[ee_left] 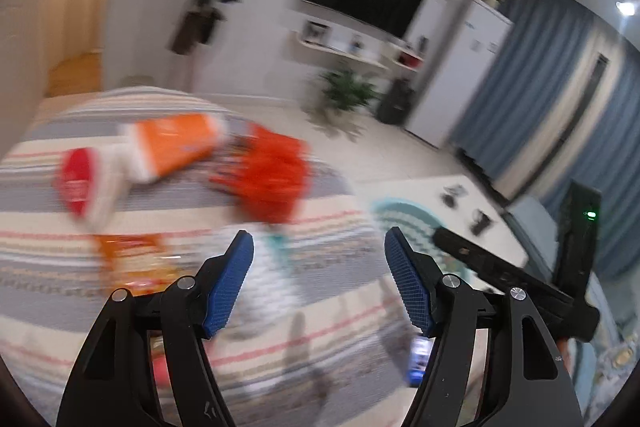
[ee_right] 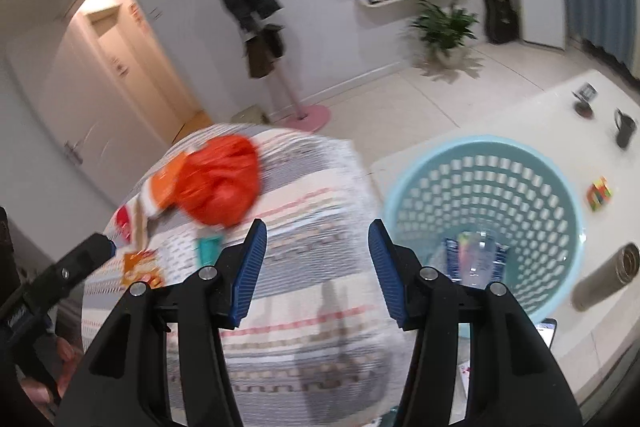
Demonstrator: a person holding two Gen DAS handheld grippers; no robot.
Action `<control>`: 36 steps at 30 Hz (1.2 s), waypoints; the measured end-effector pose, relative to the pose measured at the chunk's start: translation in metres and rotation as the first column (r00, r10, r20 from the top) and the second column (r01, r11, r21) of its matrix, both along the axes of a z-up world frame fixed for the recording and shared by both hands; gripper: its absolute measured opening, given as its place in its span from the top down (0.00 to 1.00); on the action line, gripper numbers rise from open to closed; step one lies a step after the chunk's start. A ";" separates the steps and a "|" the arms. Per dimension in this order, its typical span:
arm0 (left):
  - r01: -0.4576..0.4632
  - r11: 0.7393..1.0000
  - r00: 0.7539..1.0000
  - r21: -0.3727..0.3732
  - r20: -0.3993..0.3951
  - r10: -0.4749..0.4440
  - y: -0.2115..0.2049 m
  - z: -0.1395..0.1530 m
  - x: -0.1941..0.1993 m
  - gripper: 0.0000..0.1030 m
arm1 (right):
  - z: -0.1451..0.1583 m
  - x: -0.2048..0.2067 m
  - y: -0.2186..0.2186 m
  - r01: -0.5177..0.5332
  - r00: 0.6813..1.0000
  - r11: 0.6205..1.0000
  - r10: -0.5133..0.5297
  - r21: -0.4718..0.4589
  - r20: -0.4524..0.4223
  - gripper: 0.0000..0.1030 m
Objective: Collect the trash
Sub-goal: 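Grasp the orange snack bag with the left tool while the right tool grasps the polka-dot tissue pack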
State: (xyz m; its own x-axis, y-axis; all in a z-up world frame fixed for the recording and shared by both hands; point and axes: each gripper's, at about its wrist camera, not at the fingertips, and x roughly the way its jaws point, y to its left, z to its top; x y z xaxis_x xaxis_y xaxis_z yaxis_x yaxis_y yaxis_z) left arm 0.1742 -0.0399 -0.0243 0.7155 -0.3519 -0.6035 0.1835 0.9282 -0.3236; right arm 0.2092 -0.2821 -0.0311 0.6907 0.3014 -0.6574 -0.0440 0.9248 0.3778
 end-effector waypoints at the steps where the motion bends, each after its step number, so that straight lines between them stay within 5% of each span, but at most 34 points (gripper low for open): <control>1: -0.031 0.999 1.000 0.014 -0.001 0.031 0.013 0.000 -0.004 0.35 | 0.002 0.000 0.011 -0.021 1.000 1.000 0.021 -0.011 0.001 0.52; 6: -0.136 0.990 0.989 0.043 -0.059 0.138 0.069 -0.009 -0.011 0.34 | 0.001 -0.001 0.080 -0.130 0.991 0.988 0.130 -0.086 -0.006 0.52; 11: -0.133 0.990 0.976 0.037 -0.170 0.137 0.104 -0.042 -0.005 0.32 | -0.009 0.003 0.131 -0.209 0.978 0.968 0.206 -0.142 -0.036 0.47; 14: -0.092 0.996 0.974 -0.011 -0.211 0.088 0.110 -0.058 0.004 0.32 | -0.015 0.008 0.152 -0.235 0.972 0.955 0.228 -0.181 -0.054 0.46; 24: -0.095 0.994 0.959 0.050 -0.262 0.105 0.097 -0.079 0.040 0.34 | -0.028 0.020 0.171 -0.222 0.975 0.944 0.207 -0.243 -0.085 0.39; 29: -0.065 0.992 0.963 0.106 -0.254 0.090 0.082 -0.079 0.041 0.58 | -0.031 0.021 0.173 -0.224 0.974 0.940 0.207 -0.258 -0.089 0.39; 36: -0.049 0.995 0.970 0.092 -0.233 0.069 0.078 -0.077 0.028 0.86 | -0.039 0.022 0.182 -0.240 0.970 0.931 0.219 -0.276 -0.104 0.39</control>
